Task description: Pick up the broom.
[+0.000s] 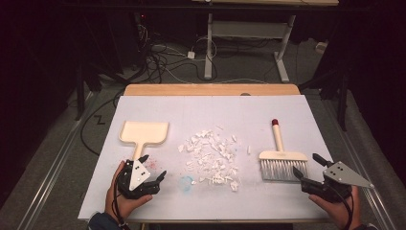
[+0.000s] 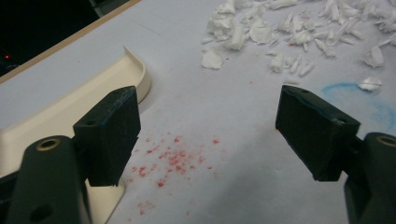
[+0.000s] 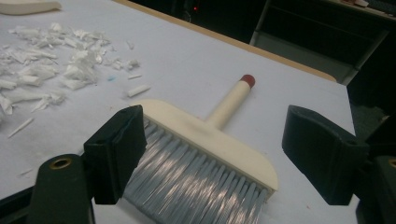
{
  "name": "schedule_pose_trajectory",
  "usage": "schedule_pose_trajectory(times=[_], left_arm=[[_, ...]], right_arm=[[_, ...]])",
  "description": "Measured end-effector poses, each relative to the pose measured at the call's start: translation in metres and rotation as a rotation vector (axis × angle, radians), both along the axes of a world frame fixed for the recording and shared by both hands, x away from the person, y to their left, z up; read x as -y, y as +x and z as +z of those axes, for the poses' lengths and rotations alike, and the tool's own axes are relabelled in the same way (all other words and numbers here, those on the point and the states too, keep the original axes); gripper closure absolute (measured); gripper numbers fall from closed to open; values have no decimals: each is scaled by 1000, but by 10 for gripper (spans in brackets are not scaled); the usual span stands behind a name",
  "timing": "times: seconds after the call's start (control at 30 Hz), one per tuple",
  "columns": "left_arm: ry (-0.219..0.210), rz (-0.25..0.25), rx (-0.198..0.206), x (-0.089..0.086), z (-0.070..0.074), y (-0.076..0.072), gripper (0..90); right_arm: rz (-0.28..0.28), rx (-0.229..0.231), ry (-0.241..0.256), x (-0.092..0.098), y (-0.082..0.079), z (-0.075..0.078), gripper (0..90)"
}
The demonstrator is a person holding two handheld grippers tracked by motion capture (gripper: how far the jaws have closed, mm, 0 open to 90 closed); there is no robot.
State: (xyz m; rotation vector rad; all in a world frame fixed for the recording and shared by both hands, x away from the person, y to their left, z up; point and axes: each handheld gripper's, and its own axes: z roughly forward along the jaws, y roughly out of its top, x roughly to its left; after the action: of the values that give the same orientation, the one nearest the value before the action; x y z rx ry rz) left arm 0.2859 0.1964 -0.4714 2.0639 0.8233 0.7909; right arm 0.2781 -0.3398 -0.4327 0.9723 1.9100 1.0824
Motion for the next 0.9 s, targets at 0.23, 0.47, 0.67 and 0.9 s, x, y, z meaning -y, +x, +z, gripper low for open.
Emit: schedule_pose_trajectory(times=[0.23,0.47,0.67,0.9], left_arm=[[15,-18,-3,4,0,-1,212],[19,-22,-6,2,-1,-4,208],[19,-24,-17,3,-1,-5,208],[24,-29,-25,4,-2,-4,207]], right_arm=[[-12,-12,-7,0,1,0,219],[-26,-31,-11,-1,6,1,221],[-50,-50,-20,-2,15,2,222],[-63,-71,-25,0,27,6,224]])
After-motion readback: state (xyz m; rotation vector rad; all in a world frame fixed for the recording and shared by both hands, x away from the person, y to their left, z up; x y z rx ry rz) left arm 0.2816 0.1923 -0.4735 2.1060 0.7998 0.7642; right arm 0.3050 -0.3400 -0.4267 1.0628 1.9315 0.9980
